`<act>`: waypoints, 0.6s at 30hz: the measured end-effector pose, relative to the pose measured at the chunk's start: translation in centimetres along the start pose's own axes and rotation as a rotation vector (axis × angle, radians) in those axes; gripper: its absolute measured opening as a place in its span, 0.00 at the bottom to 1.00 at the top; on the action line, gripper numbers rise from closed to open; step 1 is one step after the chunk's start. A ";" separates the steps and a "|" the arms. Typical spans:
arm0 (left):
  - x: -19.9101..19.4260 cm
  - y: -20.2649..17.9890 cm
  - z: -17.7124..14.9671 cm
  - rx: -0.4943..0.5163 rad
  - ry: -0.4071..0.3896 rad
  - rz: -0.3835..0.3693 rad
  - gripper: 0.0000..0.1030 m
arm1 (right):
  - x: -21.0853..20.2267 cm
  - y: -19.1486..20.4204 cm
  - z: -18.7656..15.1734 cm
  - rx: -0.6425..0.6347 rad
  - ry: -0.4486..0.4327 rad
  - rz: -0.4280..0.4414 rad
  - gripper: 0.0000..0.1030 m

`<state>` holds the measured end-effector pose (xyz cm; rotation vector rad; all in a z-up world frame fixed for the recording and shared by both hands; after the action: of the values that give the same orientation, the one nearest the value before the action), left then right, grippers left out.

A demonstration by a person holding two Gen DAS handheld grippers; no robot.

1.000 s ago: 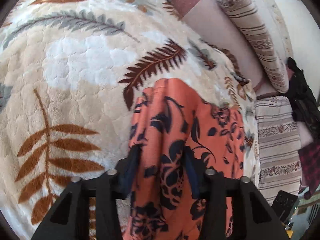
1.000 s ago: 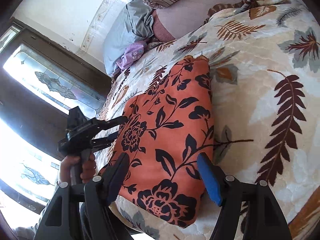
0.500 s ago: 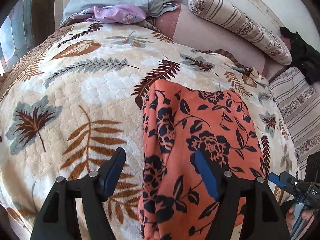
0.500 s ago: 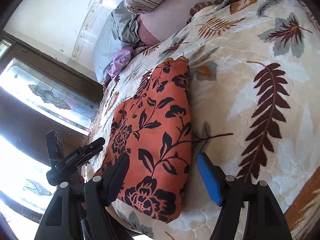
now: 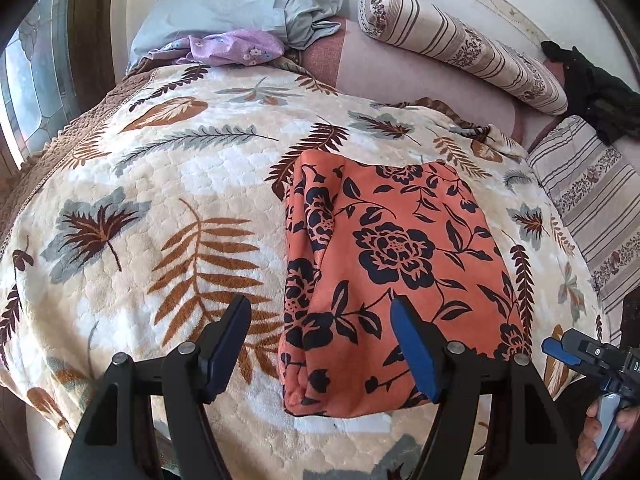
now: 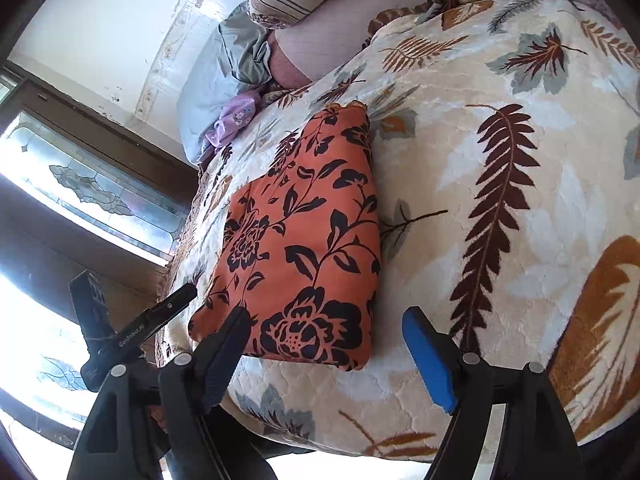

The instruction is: Fold small clothes

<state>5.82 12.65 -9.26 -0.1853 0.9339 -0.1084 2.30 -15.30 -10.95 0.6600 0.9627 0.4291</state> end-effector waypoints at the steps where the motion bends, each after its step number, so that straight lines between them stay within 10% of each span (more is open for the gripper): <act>1: -0.3 -0.1 -0.1 0.000 -0.001 -0.002 0.71 | 0.0 0.1 -0.1 0.001 0.000 0.003 0.78; 8: -7.1 -0.6 -1.9 -0.056 -0.051 -0.159 0.74 | -2.5 1.7 -0.6 -0.037 -0.040 0.021 0.78; 12: -11.2 -0.7 -1.8 -0.116 -0.134 -0.320 0.98 | -5.0 3.2 0.3 -0.090 -0.104 0.047 0.84; 18: -1.2 1.4 0.9 -0.192 0.032 -0.235 0.97 | 0.1 0.9 3.6 0.012 -0.035 0.085 0.87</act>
<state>5.85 14.32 -8.12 -0.4723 0.9517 -0.2390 5.42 -15.77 -8.92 0.7189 0.9069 0.4862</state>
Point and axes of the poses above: each gripper's, at about its wrist camera, not at the fingertips, and x roughly the way its jaws point, y to its left, z to its top, the point moved 6 cm from there along x, roughly the way its jaws point, and after that the axes turned 1 degree about -x, right-handed, at the moved point
